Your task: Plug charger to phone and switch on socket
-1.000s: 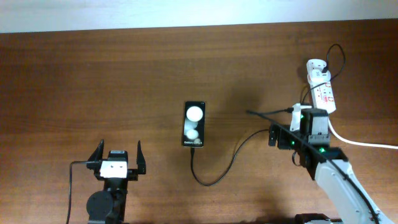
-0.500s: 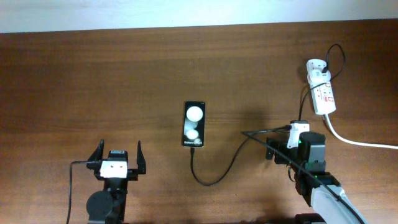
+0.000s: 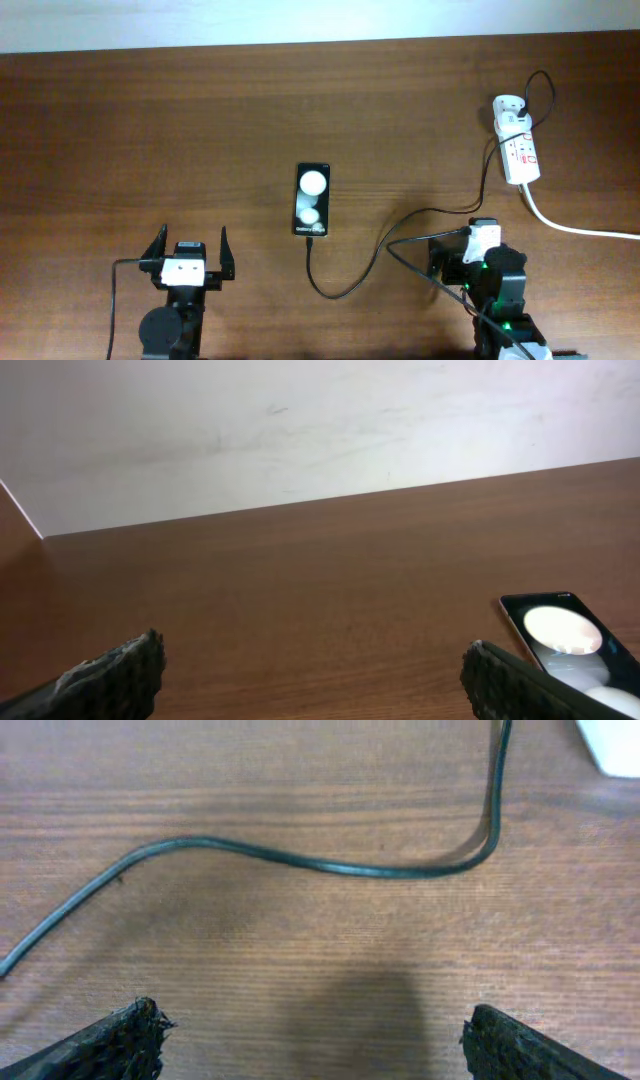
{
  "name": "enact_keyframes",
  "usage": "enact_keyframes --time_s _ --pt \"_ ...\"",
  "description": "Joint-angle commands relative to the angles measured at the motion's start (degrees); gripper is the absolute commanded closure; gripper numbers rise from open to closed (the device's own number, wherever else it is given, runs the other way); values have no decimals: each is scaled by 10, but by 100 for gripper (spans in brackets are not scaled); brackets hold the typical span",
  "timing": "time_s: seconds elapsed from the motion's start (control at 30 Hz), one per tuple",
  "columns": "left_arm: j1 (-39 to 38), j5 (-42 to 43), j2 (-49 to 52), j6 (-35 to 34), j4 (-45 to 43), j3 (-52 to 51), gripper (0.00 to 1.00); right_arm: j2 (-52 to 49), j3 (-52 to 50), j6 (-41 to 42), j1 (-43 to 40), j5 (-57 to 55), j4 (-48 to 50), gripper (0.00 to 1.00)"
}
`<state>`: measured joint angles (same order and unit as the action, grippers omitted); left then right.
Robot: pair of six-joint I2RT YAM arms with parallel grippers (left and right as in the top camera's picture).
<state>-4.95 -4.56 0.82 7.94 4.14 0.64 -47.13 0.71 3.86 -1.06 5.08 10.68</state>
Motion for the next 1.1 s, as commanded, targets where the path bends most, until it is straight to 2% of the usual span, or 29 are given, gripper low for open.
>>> enact_keyframes --time_s 0.0,0.1,0.3,0.47,0.9,1.07 --pt "2 -6 -5 8 2 -2 1 32 -4 -4 4 6 -21 1" --pt "2 -6 -5 8 2 -2 1 61 -4 -4 4 7 -37 1" --pt "2 -6 -5 8 2 -2 1 186 -4 -4 4 7 -145 1" --pt "2 -6 -5 8 2 -2 1 233 -4 -4 32 3 -148 1" --pt "2 -6 -5 8 2 -2 1 463 -4 -4 44 3 -148 1" --pt "2 -6 -5 8 2 -2 1 469 -4 -5 44 3 -148 1"
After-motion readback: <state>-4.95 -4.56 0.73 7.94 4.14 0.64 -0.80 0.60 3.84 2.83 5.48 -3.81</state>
